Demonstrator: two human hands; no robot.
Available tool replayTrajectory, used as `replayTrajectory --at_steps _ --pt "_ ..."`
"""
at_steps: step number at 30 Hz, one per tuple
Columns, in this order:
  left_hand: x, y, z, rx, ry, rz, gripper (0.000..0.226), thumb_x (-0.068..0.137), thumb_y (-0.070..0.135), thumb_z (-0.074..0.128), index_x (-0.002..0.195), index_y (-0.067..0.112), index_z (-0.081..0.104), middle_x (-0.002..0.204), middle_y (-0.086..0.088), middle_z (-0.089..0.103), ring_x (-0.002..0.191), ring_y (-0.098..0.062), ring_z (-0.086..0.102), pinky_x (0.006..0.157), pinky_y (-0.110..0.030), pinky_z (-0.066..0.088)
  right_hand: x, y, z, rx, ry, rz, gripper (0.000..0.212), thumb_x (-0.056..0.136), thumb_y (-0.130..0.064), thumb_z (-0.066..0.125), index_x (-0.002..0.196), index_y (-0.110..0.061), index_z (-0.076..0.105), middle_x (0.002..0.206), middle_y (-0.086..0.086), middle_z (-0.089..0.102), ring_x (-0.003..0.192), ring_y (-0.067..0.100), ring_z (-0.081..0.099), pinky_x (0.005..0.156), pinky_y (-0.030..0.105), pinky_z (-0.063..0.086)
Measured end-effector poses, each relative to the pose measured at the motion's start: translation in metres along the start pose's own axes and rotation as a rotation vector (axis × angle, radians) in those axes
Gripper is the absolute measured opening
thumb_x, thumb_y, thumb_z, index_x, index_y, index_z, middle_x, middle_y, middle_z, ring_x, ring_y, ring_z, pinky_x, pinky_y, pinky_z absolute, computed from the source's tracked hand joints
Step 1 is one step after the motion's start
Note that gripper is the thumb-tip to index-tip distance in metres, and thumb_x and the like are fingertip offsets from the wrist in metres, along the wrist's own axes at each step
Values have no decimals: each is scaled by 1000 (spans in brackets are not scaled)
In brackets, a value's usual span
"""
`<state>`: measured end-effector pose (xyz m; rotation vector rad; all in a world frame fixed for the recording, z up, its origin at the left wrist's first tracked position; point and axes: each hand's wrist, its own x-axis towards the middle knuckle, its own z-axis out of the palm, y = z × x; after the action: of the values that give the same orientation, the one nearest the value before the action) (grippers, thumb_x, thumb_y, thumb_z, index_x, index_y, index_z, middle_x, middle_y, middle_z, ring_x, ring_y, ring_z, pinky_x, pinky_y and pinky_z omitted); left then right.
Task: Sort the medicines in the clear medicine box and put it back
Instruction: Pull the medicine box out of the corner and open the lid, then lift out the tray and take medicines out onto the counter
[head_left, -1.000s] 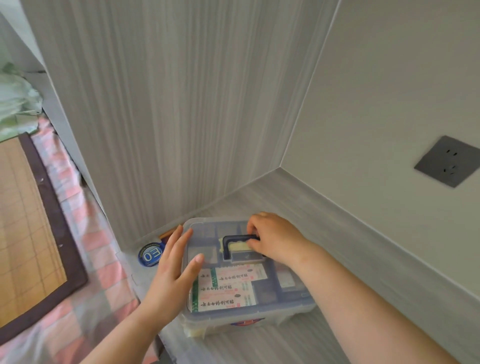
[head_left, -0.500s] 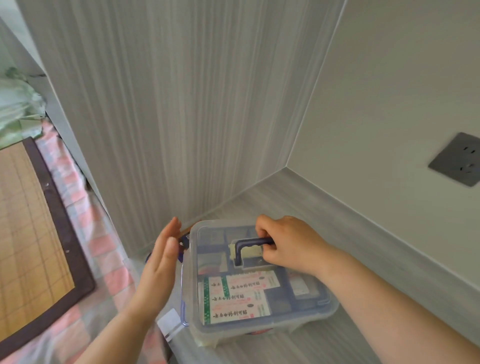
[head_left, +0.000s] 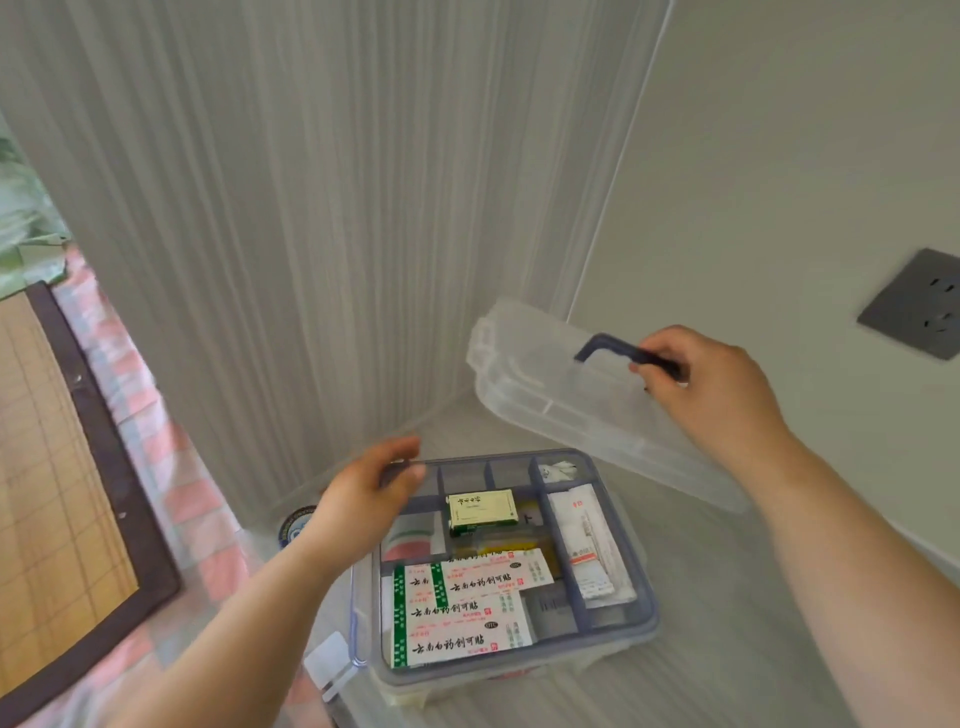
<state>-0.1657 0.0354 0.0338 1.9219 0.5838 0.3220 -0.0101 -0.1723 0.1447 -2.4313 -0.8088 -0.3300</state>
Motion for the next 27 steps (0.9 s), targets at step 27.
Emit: replayTrajectory --at_steps 27 --pt "-1 -11 -5 153 215 20 42 84 -2 54 73 39 52 79 21 59 76 11 52 59 9 35 39 100 156 -25 -343 235 33 84 9 40 112 4 56 116 30 56 108 39 51 88 38 42"
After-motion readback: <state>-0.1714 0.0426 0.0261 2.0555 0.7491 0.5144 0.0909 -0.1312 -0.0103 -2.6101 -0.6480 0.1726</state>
